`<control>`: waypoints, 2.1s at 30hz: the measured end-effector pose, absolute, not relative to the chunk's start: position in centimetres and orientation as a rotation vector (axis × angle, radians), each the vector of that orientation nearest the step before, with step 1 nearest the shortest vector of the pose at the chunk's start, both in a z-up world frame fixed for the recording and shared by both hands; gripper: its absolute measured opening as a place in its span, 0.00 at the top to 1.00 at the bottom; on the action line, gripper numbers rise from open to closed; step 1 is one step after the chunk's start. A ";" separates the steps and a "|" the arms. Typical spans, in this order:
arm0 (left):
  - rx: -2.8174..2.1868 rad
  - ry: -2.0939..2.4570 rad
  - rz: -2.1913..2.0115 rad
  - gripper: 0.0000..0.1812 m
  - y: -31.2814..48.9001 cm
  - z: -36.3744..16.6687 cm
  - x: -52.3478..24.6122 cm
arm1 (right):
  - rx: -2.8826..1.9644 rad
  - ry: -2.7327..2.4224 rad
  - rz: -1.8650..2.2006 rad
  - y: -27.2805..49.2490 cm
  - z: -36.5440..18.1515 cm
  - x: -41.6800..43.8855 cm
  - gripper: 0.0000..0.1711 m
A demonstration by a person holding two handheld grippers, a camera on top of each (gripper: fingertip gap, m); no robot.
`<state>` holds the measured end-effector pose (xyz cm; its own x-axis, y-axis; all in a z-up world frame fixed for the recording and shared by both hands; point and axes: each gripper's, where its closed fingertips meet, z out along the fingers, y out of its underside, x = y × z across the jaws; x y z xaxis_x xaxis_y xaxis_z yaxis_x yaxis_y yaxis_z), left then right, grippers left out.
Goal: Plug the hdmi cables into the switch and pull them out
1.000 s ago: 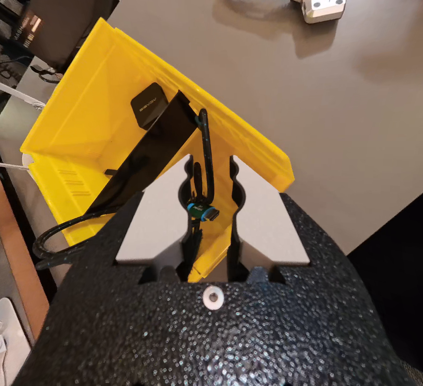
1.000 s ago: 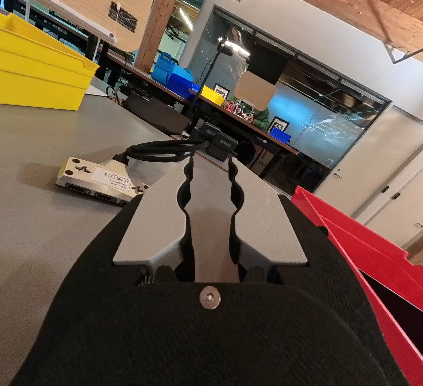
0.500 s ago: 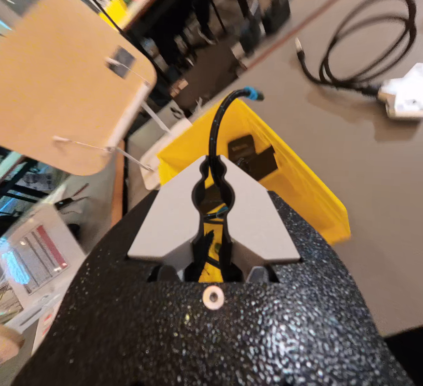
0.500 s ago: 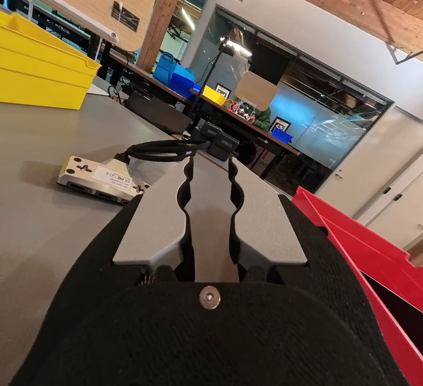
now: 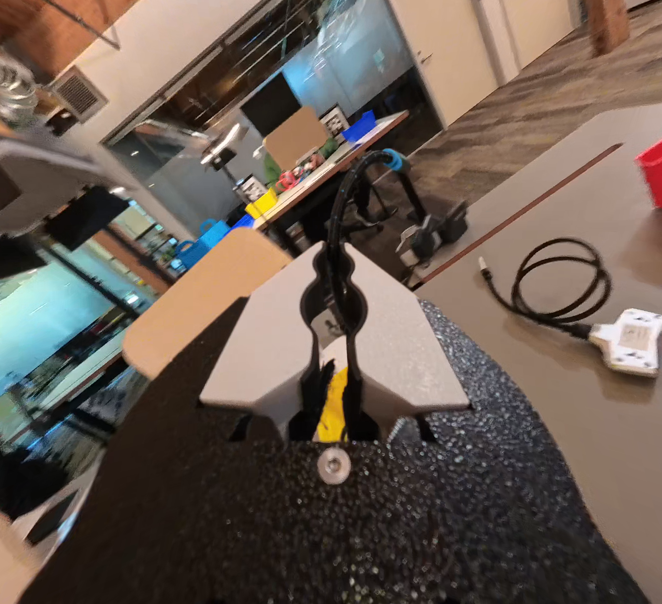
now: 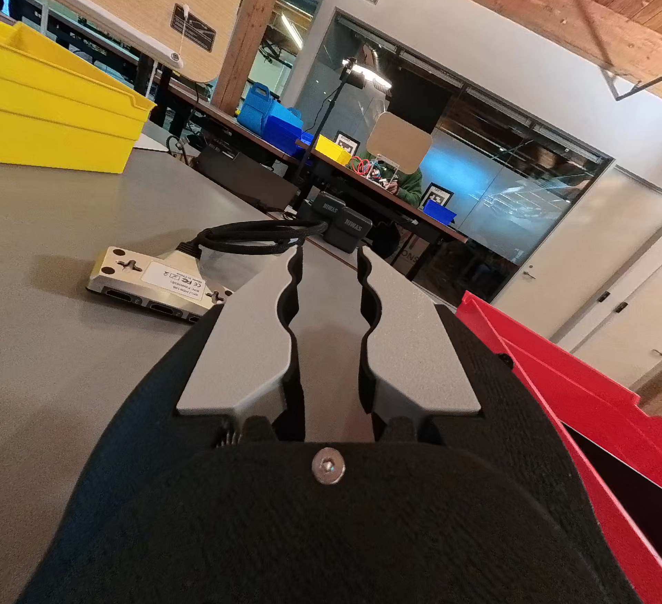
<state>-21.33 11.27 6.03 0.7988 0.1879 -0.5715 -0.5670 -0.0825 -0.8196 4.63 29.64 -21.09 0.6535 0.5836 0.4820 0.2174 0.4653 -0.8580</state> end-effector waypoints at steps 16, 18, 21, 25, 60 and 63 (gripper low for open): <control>-1.901 0.858 0.056 0.98 22.9 -10.0 -1.7 | -1.060 -0.661 0.143 30.9 -18.4 9.0 0.82; -1.868 0.816 0.014 0.98 24.8 -10.0 -1.0 | -1.058 -0.656 0.147 30.9 -18.3 9.1 0.82; -1.810 0.732 -0.061 0.98 28.2 -9.3 -0.3 | -1.042 -0.649 0.146 30.6 -18.0 9.2 0.82; -1.865 0.634 -0.220 0.98 33.3 -10.3 0.9 | -1.036 -0.678 0.135 30.5 -18.2 8.8 0.83; -1.922 0.595 0.025 0.56 25.6 -25.0 -5.4 | -1.088 -0.755 0.178 31.1 -19.7 7.2 0.84; -2.005 0.653 0.021 0.55 24.3 -27.9 -5.4 | -1.085 -0.775 0.166 31.0 -19.9 6.7 0.84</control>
